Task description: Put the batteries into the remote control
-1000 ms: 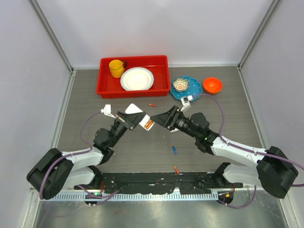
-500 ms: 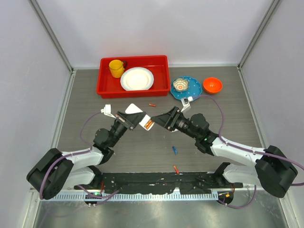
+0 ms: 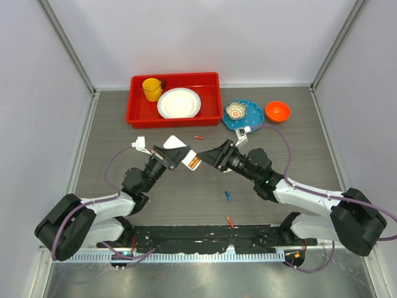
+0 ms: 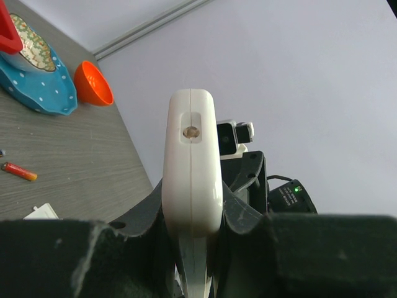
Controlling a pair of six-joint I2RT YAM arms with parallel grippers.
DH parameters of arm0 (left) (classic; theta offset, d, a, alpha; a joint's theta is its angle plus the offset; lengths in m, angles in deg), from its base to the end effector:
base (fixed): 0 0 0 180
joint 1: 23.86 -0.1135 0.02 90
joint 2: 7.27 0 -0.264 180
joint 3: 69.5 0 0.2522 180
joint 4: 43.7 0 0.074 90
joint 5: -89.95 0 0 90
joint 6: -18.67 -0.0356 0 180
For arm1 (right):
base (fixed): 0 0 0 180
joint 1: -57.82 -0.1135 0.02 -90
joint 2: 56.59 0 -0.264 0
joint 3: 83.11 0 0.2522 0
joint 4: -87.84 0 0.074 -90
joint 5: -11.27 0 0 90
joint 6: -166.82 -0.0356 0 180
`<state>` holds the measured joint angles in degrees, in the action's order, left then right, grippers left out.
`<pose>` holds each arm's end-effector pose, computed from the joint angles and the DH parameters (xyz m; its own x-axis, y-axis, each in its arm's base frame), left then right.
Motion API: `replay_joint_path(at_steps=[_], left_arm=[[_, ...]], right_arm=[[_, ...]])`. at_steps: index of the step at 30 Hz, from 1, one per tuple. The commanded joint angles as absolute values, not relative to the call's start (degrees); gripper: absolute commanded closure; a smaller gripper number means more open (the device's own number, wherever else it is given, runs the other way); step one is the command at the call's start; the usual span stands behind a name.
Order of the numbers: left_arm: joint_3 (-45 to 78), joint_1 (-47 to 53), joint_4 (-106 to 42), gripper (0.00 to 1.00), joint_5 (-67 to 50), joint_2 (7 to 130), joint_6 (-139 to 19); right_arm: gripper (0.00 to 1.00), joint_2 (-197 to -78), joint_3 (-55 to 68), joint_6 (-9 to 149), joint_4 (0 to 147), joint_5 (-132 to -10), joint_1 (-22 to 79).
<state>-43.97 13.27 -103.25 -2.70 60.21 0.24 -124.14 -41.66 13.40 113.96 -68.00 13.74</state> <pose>0.1671 -0.1286 0.2219 -0.5292 -0.7880 -0.3146 0.4304 0.0702 -0.8999 0.1783 0.1819 0.2466 -0.7308 0.5155 -0.4475 -0.3659 0.2576 0.8943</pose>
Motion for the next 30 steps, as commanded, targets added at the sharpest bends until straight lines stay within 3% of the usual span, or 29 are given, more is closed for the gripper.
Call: replay_joint_path(at_steps=[1,30], left_arm=[[-41.2,13.4,-113.9,1.0,-2.8,59.0,0.5],[-36.9,13.5,-114.7,1.0,-0.6,59.7,0.6]], right_arm=[[0.5,-125.0,-41.0,13.4,115.8,-67.6,13.9],[0.59,-128.5,-41.7,13.0,117.8,-65.7,13.2]])
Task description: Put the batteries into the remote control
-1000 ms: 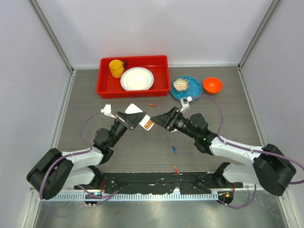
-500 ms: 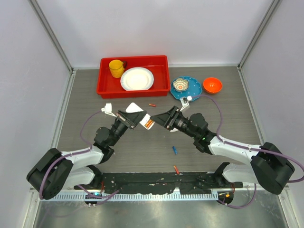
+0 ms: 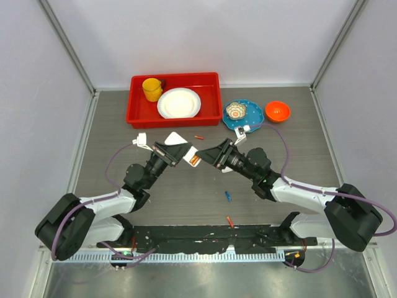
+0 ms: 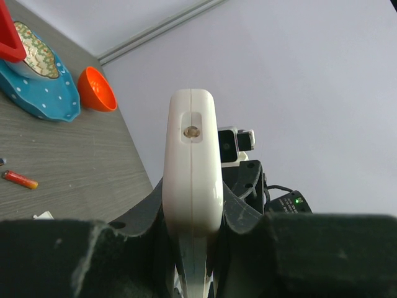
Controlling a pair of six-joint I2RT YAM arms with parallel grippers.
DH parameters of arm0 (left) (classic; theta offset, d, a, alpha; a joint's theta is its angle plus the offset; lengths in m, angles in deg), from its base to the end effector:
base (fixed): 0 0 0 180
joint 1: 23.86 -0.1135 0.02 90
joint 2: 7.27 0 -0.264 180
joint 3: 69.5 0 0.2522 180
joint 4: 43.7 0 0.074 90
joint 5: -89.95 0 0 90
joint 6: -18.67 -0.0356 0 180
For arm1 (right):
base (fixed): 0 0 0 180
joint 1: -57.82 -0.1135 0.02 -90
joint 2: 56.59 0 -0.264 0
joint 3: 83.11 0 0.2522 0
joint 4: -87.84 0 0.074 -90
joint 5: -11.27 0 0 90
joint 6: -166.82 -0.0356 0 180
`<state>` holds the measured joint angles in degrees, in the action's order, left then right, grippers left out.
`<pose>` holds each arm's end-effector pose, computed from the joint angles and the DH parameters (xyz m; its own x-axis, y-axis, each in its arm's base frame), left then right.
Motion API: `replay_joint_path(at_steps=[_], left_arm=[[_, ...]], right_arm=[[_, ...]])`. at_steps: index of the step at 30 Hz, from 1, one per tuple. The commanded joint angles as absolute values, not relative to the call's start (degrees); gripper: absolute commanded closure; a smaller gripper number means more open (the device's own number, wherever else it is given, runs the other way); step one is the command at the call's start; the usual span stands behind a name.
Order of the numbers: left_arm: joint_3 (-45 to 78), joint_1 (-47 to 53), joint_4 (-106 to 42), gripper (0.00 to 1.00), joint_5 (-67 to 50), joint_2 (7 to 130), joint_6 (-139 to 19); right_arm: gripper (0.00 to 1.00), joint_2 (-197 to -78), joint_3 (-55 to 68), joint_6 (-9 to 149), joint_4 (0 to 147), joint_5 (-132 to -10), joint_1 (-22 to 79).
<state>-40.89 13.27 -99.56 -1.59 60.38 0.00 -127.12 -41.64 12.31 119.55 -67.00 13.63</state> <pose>0.1751 -0.1338 0.2305 -0.5172 -0.7962 -0.3138 0.4183 0.0847 -0.9044 0.1822 0.1873 0.2449 -0.7332 0.5198 -0.4384 -0.3863 0.2121 0.8976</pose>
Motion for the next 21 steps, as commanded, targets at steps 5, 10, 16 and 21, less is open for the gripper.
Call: replay_joint_path(at_steps=[5,10,16,21], left_arm=[[-35.9,13.5,-115.2,1.0,-0.6,60.6,1.2],[-34.9,13.8,-115.9,1.0,-0.6,61.0,1.3],[-34.3,13.9,-116.1,1.0,1.4,61.3,1.3],[-33.8,14.0,-116.1,1.0,1.6,61.4,1.3]], right_arm=[[0.61,-129.2,-41.6,12.8,118.6,-65.6,13.1],[0.63,-130.0,-41.6,12.6,119.6,-65.4,13.1],[0.69,-130.6,-41.9,12.2,120.3,-65.4,13.0],[0.72,-131.1,-41.7,12.3,120.5,-65.0,13.0]])
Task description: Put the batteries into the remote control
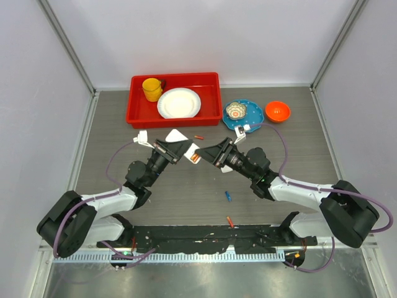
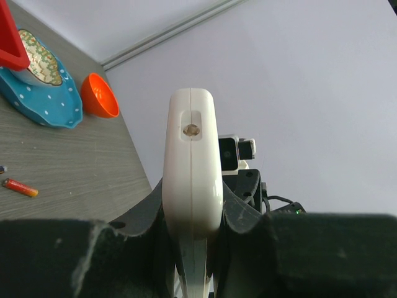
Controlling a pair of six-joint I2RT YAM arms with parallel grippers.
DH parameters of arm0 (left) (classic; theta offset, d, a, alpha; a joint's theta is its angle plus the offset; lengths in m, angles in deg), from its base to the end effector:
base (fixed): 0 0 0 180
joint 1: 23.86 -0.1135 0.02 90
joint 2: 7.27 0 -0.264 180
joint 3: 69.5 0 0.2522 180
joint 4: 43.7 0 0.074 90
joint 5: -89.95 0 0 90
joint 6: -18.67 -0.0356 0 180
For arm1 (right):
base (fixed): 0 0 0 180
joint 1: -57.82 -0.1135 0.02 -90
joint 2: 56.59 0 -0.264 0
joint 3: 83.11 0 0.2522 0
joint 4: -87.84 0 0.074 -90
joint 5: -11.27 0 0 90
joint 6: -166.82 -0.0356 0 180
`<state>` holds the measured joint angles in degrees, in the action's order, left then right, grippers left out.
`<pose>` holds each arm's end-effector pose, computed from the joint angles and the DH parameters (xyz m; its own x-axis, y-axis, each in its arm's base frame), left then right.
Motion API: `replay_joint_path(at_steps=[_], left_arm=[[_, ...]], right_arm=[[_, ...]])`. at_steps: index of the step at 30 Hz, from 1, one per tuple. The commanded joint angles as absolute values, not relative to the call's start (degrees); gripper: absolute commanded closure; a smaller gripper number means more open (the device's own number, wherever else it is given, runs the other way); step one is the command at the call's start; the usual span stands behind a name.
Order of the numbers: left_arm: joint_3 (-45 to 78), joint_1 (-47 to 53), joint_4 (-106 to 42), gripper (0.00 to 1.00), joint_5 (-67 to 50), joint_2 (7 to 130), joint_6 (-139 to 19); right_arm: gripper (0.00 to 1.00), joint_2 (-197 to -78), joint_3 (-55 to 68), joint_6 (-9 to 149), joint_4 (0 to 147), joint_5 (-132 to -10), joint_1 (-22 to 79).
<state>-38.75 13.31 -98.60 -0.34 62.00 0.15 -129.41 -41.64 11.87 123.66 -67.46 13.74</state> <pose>0.1824 -0.1385 0.2342 -0.5052 -0.8069 -0.3061 0.4062 0.0906 -0.9093 0.1862 0.1900 0.2430 -0.7212 0.5384 -0.4359 -0.3989 0.1918 0.8967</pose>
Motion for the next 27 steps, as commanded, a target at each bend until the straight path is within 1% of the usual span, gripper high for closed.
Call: replay_joint_path(at_steps=[1,17,20,21,23,24,27], left_arm=[[-33.5,14.1,-116.2,1.0,1.7,61.5,1.2],[-31.3,15.8,-117.4,1.0,2.4,62.6,0.4],[-31.1,16.1,-117.5,1.0,2.4,62.8,0.1],[-31.1,16.1,-117.5,1.0,2.5,62.8,0.1],[-31.1,16.3,-117.5,1.0,2.4,62.8,0.0],[-31.3,16.4,-117.5,1.0,2.4,62.7,0.0],[-31.9,16.5,-117.5,1.0,2.5,62.7,0.0]], right_arm=[[0.72,-131.1,-41.7,12.2,120.5,-65.0,12.9],[0.76,-133.2,-40.5,13.0,119.5,-65.2,10.7],[0.81,-133.8,-40.3,13.0,119.5,-65.1,10.2],[0.87,-133.8,-40.3,12.9,119.5,-65.0,10.2],[0.94,-134.1,-40.2,12.7,119.6,-65.0,10.1],[0.99,-134.3,-40.3,12.5,119.6,-64.9,10.1],[0.99,-134.3,-40.3,11.9,119.6,-65.1,10.1]])
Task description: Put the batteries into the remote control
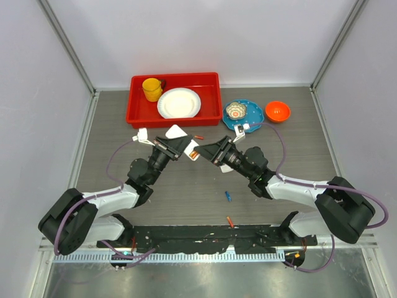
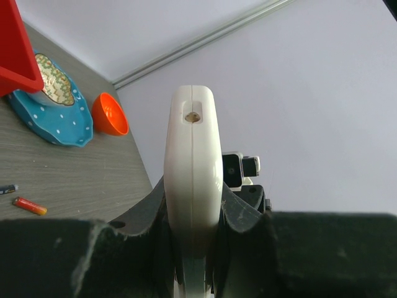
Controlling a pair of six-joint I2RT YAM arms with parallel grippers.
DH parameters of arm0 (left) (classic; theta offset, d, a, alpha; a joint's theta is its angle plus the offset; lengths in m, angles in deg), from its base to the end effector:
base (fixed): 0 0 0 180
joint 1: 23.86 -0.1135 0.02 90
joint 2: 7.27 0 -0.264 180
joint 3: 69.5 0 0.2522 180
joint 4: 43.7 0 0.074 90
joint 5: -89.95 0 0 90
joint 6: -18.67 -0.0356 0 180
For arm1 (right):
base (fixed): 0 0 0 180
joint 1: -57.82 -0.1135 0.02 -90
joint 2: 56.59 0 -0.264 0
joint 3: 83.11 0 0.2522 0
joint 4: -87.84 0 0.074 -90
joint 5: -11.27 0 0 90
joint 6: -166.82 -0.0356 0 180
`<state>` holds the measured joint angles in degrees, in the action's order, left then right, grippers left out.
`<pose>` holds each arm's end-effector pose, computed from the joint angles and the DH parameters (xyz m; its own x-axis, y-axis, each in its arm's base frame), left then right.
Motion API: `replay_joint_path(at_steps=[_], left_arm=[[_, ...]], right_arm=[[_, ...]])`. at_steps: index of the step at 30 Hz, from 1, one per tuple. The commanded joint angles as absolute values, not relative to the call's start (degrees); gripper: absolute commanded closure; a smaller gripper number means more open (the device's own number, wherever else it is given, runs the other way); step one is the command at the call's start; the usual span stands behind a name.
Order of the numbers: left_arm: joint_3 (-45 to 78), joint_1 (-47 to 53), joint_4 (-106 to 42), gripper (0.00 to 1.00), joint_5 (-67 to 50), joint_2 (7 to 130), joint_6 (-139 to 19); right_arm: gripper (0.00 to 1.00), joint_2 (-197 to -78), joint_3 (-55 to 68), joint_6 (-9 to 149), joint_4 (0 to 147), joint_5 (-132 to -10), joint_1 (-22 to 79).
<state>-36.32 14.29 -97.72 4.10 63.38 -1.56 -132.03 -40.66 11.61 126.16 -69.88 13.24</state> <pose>0.1885 -0.1448 0.2404 -0.4495 -0.8370 -0.3121 0.4044 0.1209 -0.9066 0.1912 0.1961 0.2418 -0.7009 0.5687 -0.4305 -0.3966 0.1908 0.8979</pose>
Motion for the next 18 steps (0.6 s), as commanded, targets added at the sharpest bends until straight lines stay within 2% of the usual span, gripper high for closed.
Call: replay_joint_path(at_steps=[1,7,8,10,11,14,18], left_arm=[[-32.2,16.5,-117.5,1.0,2.6,62.6,0.0],[-34.2,16.5,-117.6,1.0,2.3,62.7,0.1],[-34.5,16.5,-117.6,1.0,2.3,62.7,0.0],[-35.4,16.5,-117.7,1.0,2.4,62.7,-0.1],[-35.7,16.5,-118.0,1.0,2.5,62.9,-0.1],[-36.8,16.4,-118.5,1.0,2.7,63.0,-0.1],[-37.8,16.5,-118.5,1.0,2.5,63.1,0.0]], right_arm=[[0.99,-134.0,-40.5,11.9,119.7,-65.2,10.1],[0.98,-131.2,-40.4,11.7,119.2,-66.1,10.4],[0.86,-130.9,-40.3,11.5,118.9,-66.1,10.5],[0.76,-130.3,-40.1,11.3,118.7,-66.0,11.1],[0.68,-130.1,-39.9,11.2,118.6,-66.1,11.1],[0.55,-129.1,-39.7,11.2,117.6,-65.9,11.8],[0.49,-128.1,-39.2,12.4,116.1,-65.5,12.5]])
